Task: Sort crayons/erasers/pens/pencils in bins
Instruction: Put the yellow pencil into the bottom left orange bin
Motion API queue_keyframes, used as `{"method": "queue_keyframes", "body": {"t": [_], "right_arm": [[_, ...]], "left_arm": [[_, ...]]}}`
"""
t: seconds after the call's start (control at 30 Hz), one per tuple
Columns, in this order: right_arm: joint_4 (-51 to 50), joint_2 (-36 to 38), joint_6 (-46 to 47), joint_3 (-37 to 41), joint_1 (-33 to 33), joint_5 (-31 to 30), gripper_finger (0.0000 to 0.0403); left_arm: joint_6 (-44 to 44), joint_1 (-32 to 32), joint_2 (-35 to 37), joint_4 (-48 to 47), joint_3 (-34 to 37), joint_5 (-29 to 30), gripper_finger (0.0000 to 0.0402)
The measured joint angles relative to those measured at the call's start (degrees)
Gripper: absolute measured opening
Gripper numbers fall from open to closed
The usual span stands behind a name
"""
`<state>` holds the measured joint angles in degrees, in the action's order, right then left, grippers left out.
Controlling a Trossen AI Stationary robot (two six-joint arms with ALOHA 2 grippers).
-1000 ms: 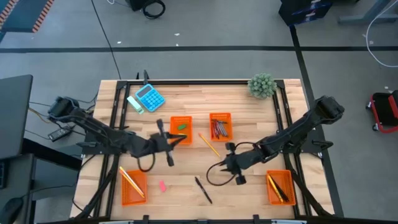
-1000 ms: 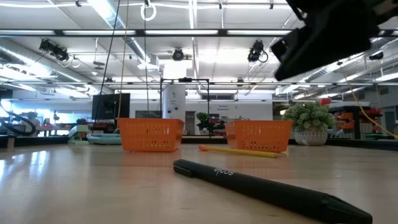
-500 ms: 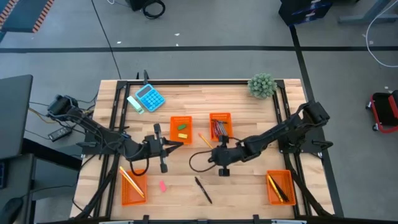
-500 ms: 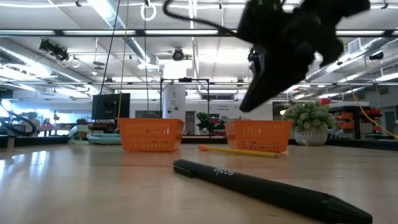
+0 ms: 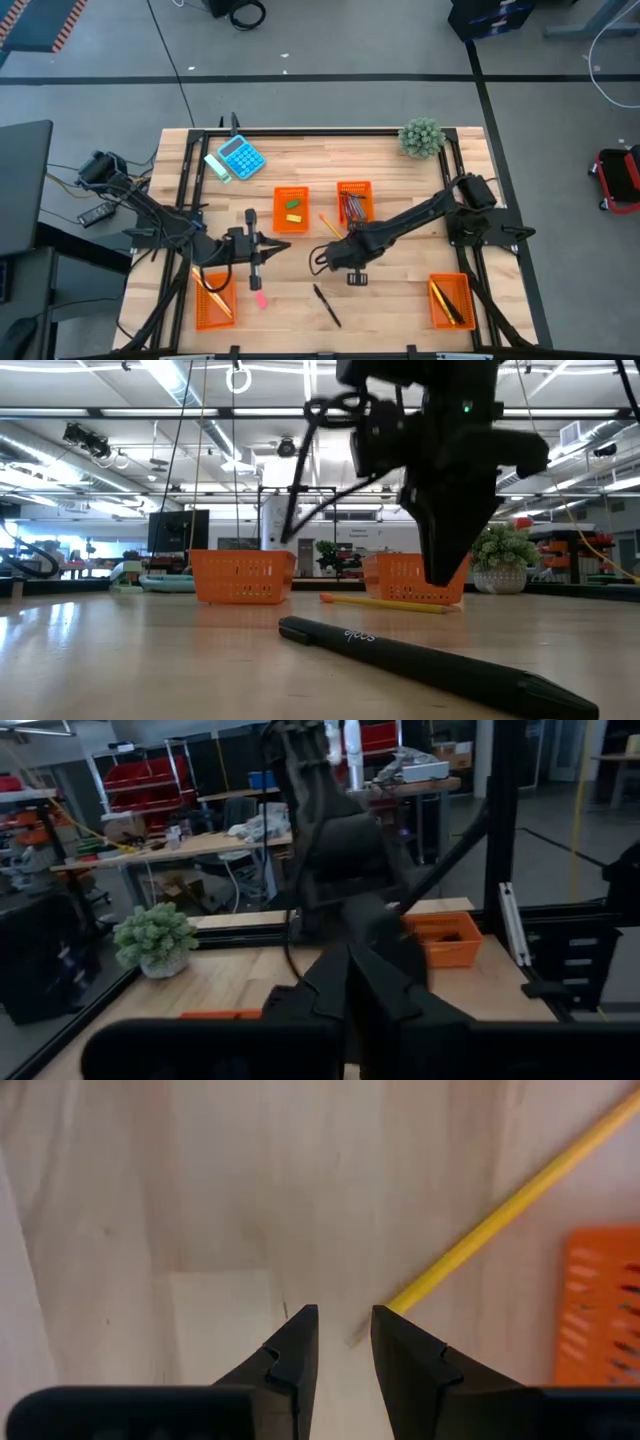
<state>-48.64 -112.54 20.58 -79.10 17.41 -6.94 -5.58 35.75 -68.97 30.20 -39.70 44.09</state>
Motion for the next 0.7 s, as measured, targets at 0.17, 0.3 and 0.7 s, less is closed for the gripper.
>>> {"method": "queue_keyframes", "body": {"t": [0.17,0.3,0.7], "right_arm": [[0.24,0.08,0.55,2.18,-1.75,0.81,0.0101],[1.0,1.78,-0.16,3.24,-3.61,0.87,0.0101],[3.49,1.4,-0.95,3.33,-7.15,4.06,0.0102]], "left_arm": [[-0.04,1.16,0.0,0.02,0.0,-0.01,0.0013],[-0.02,1.15,0.0,0.24,-0.01,1.86,0.0025],[2.27,1.07,0.0,1.56,-0.02,4.31,0.0037]]}}
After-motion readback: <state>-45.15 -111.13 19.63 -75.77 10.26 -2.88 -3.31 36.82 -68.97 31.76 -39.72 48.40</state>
